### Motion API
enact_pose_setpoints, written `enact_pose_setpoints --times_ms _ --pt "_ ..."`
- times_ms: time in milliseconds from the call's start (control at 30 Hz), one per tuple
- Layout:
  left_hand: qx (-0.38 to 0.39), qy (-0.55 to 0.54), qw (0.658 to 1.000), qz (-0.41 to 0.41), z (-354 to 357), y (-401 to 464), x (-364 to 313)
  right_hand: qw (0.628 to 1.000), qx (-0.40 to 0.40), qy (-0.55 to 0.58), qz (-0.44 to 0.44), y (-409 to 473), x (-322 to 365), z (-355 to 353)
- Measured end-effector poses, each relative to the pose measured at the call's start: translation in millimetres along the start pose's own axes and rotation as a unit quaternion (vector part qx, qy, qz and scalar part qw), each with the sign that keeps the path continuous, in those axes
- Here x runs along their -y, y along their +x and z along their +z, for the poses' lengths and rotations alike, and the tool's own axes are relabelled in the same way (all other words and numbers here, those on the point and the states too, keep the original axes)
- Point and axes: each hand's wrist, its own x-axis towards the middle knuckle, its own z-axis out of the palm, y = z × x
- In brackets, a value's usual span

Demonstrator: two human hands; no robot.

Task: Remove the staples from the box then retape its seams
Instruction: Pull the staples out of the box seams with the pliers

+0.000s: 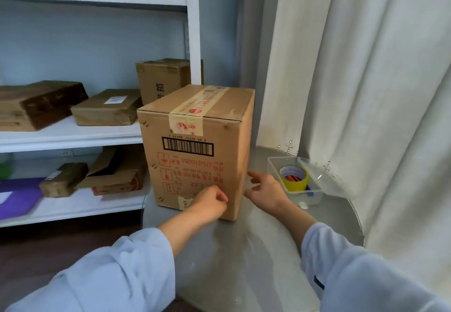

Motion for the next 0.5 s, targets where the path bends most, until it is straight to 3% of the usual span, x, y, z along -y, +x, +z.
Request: enact_pose_setpoints --times_ms 167,333,500 --pt "-0.077 0.001 0.996 -0.041 -54 5 27 0.993 0.01 0.115 0.027 -1 11 11" --pt "-0.212 -0.105 0.967 -0.094 -87 5 42 0.989 0.025 0.145 0.032 2 18 27" --pt "-0.195 -0.15 0.962 -0.114 -87 17 52 0.986 0.039 0.155 0.038 4 19 39"
